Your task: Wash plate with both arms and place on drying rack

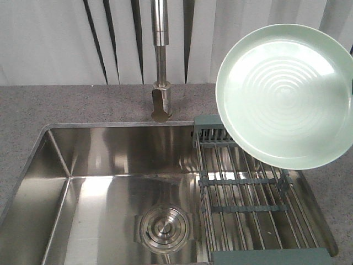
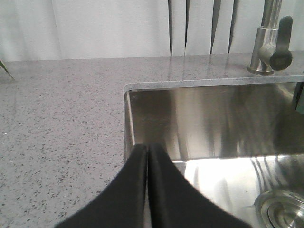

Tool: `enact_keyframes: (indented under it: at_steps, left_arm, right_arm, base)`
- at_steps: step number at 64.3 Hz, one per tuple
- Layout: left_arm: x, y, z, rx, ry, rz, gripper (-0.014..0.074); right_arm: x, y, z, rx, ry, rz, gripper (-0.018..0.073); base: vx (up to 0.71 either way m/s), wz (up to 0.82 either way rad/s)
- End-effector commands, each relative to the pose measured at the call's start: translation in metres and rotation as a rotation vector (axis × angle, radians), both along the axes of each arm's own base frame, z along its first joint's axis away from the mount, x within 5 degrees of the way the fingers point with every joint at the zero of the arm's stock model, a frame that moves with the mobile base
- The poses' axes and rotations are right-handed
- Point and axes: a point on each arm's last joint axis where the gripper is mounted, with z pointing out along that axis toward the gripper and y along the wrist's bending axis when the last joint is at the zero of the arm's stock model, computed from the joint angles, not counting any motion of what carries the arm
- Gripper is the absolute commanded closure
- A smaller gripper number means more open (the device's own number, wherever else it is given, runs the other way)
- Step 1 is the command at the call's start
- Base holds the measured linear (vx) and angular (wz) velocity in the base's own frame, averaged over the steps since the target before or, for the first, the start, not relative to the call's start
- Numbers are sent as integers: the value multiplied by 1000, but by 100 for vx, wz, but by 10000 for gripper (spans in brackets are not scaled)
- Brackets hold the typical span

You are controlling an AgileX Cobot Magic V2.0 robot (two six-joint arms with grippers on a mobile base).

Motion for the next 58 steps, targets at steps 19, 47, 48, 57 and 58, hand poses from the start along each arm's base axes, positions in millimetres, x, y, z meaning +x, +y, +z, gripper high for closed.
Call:
enact_keyframes:
  at_steps: [19,47,48,57,58]
  left_arm:
    - [0,-1,2,-11,-70,-14,603]
    - [0,-1,2,-11,-70,-14,603]
    - [0,-1,2,-11,-70,-14,603]
    - [0,-1,2,-11,-70,-14,603]
    - [0,-1,2,-11,-70,-14,603]
  right_arm:
    - [-3,2,14,25,-84,-15,566]
    - [-3,2,14,25,-84,-15,566]
    - [-3,2,14,25,-84,-15,566]
    - [-3,2,14,25,-84,-15,566]
    - [-3,2,14,25,-84,-15,566]
  base:
    - [0,0]
    - [0,0]
    - [0,0]
    - [0,0]
    - [0,0]
